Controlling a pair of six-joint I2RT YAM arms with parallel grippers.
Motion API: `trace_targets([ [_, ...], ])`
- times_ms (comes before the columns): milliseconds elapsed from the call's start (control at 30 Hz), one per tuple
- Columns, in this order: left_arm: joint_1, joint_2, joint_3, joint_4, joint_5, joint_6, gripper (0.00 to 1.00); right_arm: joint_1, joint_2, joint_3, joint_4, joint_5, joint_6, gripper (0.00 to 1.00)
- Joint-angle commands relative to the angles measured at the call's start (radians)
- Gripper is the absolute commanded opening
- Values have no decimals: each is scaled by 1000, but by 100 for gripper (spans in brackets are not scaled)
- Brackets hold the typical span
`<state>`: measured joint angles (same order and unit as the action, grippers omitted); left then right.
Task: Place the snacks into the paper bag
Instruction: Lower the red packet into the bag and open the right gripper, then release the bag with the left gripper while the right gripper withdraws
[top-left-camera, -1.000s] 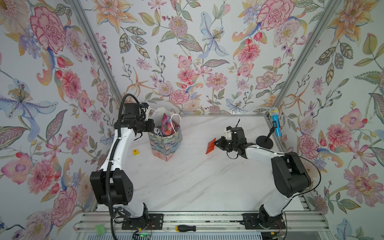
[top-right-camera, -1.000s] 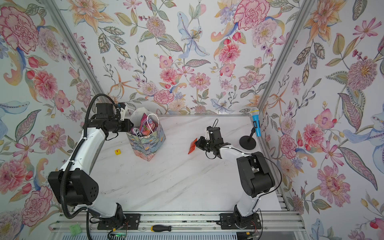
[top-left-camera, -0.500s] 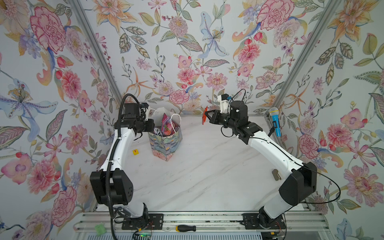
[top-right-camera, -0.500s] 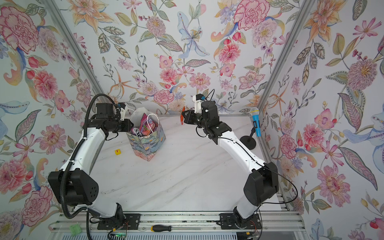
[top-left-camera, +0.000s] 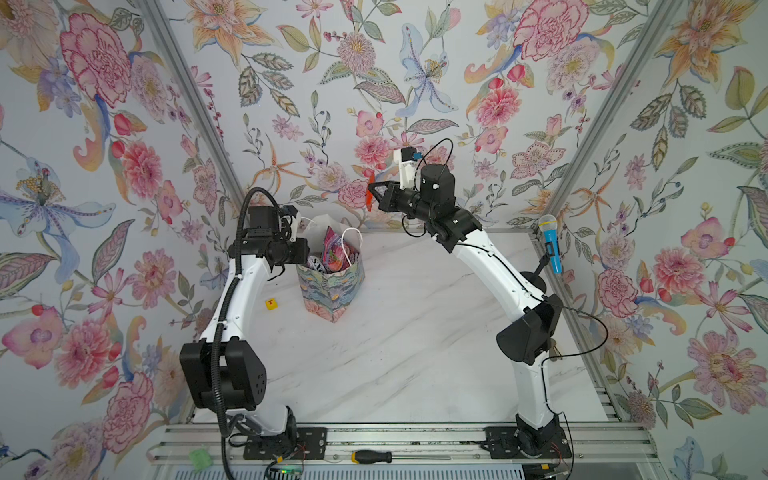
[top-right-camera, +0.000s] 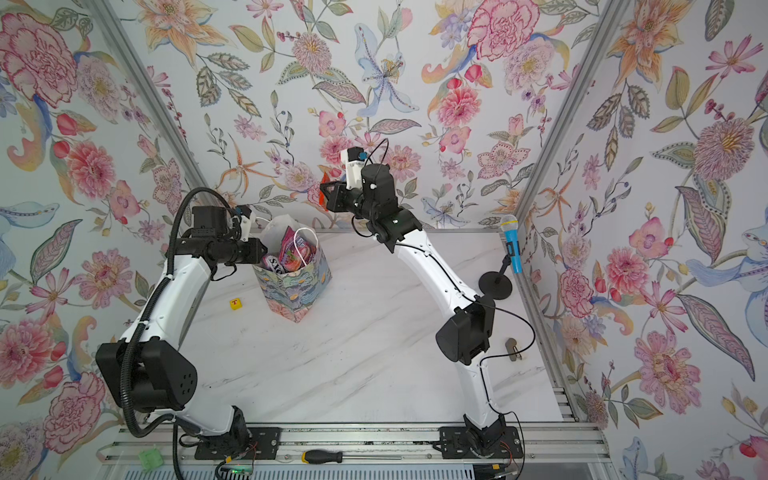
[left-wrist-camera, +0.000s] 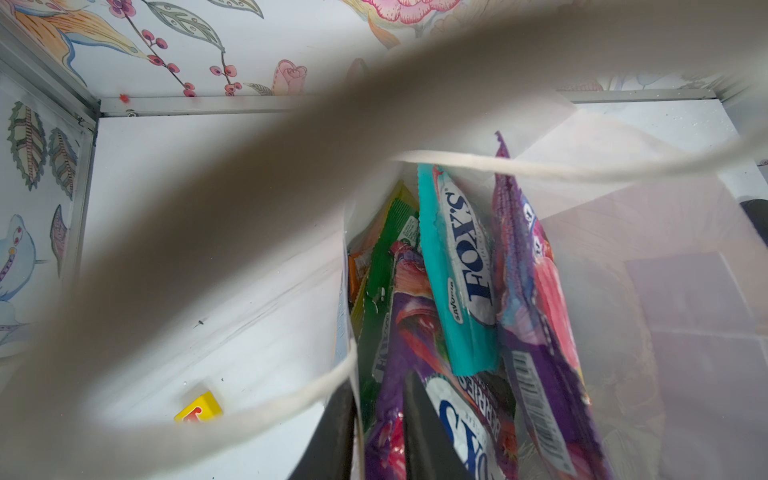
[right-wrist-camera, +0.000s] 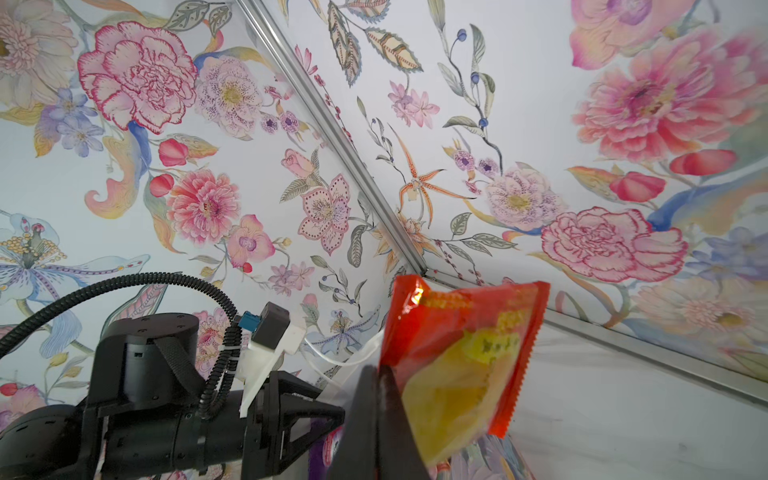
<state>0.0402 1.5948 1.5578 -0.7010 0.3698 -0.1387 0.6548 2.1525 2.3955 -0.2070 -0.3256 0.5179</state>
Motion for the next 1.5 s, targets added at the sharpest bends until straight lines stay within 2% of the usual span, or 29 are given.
trace_targets([
  [0, 12, -24, -15, -5, 22, 5, 22, 46, 45, 119, -63, -32, -32, 0],
  [167, 12, -23, -16, -5, 25, 5, 22, 82, 43, 102, -105, -31, -68, 0],
  [367, 11, -24, -16, -6, 20, 8, 22, 118, -41, -60, -131, -13, -117, 0],
  [500, 12, -23, -16, -6, 23, 5, 22, 144, -75, -128, -185, 39, -158, 0],
  [567, 11, -23, -16, -5, 24, 4, 22, 157, -77, -142, -202, 68, -178, 0],
  [667, 12, -24, -15, -5, 26, 4, 22, 166, -32, -94, -248, 48, -179, 0],
  [767, 11, -23, -16, -5, 24, 4, 22, 176, 45, 4, -308, 4, -172, 26],
  [833, 11, -23, -16, -4, 24, 4, 22, 184, 80, 56, -321, -21, -165, 37],
  [933, 12, -24, -13, -5, 24, 4, 22, 190, 98, 91, -321, -21, -165, 44],
  [1033, 12, -48, -10, -5, 39, 4, 24, 187, 90, 101, -321, -9, -163, 46],
  [1167, 12, -71, -8, 5, 59, 1, 31, 177, 49, 92, -318, 10, -183, 48],
  [1233, 12, -81, -5, 5, 52, -1, 39, 169, 22, 75, -312, 17, -191, 48],
  [1367, 11, -118, -8, 27, 68, -5, 59, 152, -74, -37, -253, 45, -199, 50],
  [1467, 12, -138, -8, 35, 81, -3, 80, 135, -167, -169, -165, 75, -194, 53],
])
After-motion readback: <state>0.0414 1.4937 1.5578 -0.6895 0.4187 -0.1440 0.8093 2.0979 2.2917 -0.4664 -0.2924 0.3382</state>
